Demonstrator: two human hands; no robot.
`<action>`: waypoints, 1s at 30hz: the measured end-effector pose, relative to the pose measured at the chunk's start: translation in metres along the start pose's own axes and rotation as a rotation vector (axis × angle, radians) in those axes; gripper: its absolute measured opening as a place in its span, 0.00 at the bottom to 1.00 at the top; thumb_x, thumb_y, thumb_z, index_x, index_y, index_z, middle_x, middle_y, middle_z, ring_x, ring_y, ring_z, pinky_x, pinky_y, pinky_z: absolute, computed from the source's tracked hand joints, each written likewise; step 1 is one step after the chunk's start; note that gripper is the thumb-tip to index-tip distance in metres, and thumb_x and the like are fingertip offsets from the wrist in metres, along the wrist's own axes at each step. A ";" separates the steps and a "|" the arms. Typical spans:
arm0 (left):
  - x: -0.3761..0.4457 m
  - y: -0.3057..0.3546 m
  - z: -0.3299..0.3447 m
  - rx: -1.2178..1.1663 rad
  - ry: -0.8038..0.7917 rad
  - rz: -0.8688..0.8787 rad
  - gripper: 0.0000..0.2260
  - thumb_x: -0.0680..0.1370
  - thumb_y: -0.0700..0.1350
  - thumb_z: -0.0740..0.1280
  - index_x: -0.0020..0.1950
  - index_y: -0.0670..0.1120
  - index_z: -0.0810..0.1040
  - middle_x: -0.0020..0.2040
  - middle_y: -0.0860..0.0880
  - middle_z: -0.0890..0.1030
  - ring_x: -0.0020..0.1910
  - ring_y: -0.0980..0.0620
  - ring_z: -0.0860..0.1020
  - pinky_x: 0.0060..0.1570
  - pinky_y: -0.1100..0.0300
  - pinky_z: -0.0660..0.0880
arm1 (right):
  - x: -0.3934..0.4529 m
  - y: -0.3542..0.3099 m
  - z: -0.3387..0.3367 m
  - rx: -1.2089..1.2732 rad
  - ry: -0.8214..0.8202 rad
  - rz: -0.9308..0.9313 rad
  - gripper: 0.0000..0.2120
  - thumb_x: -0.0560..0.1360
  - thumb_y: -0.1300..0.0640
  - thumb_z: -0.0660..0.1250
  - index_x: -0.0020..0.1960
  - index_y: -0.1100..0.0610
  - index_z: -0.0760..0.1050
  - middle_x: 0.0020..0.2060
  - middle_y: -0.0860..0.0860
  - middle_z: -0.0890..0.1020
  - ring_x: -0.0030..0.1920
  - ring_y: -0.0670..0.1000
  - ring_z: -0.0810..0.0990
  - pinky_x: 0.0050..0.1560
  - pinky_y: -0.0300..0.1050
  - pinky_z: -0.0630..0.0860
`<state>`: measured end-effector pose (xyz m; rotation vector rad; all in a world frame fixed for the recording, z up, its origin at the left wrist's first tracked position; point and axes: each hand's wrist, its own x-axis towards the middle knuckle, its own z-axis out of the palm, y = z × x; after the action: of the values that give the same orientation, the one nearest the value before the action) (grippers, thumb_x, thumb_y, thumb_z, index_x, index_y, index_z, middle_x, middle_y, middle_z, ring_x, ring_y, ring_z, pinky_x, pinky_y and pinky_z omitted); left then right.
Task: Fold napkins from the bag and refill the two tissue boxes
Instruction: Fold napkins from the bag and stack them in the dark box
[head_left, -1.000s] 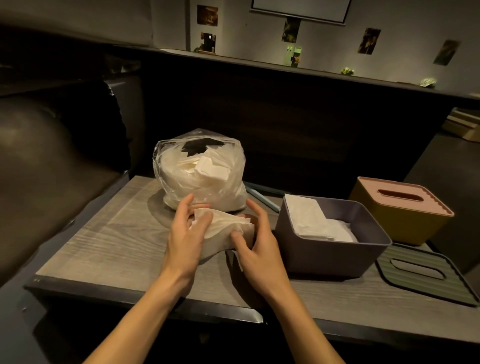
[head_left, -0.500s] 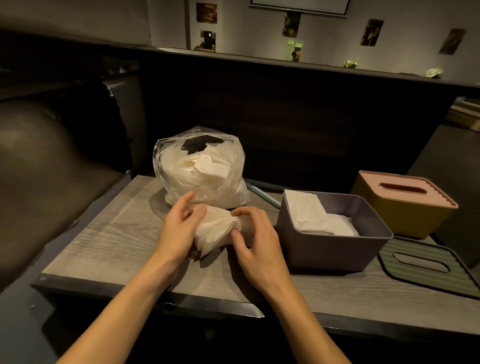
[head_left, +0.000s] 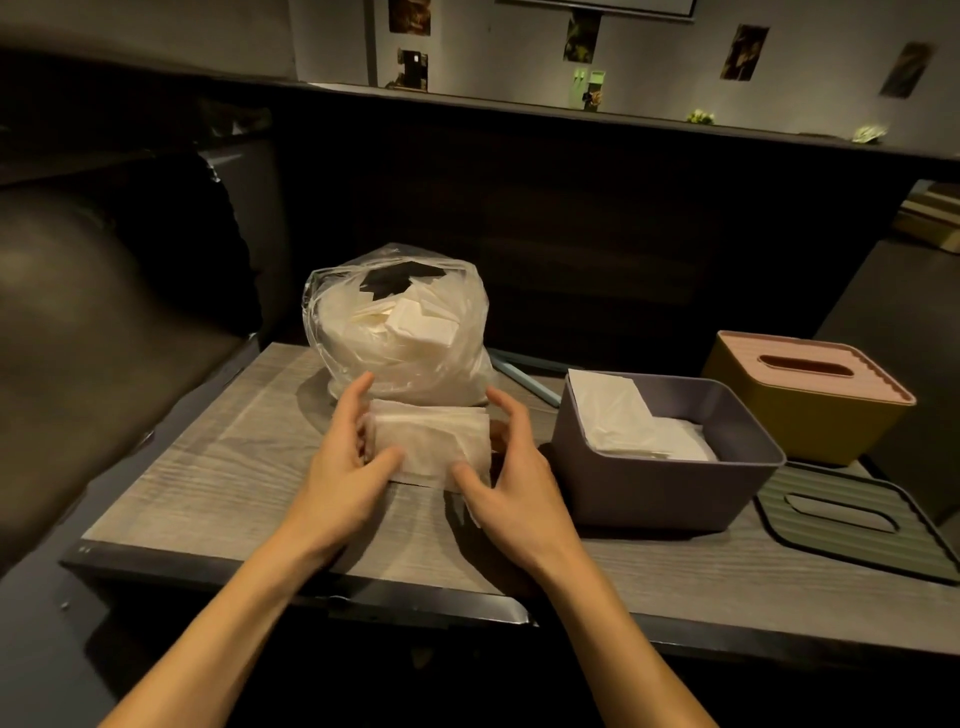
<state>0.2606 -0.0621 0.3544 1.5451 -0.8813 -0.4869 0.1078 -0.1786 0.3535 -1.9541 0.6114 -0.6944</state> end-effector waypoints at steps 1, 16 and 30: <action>-0.001 0.000 0.001 0.018 -0.059 0.005 0.40 0.78 0.34 0.68 0.79 0.62 0.53 0.73 0.53 0.71 0.66 0.64 0.75 0.62 0.68 0.74 | 0.000 0.000 0.001 -0.013 -0.009 -0.007 0.37 0.79 0.57 0.69 0.78 0.34 0.54 0.64 0.42 0.80 0.60 0.42 0.81 0.67 0.53 0.78; -0.006 -0.001 0.003 0.260 -0.046 0.248 0.20 0.74 0.57 0.66 0.66 0.63 0.73 0.60 0.59 0.73 0.56 0.58 0.76 0.47 0.69 0.72 | -0.008 0.000 0.003 -0.247 0.015 -0.163 0.23 0.83 0.50 0.65 0.74 0.36 0.63 0.67 0.39 0.73 0.67 0.43 0.74 0.68 0.49 0.74; -0.011 0.006 0.008 0.302 -0.081 0.122 0.23 0.81 0.30 0.58 0.67 0.52 0.55 0.56 0.54 0.72 0.47 0.70 0.75 0.46 0.78 0.69 | -0.012 -0.001 0.004 -0.312 0.093 -0.129 0.21 0.86 0.56 0.60 0.77 0.41 0.64 0.67 0.39 0.73 0.62 0.34 0.70 0.60 0.32 0.70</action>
<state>0.2464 -0.0583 0.3563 1.7411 -1.1445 -0.3406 0.1021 -0.1673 0.3496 -2.2753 0.6880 -0.8124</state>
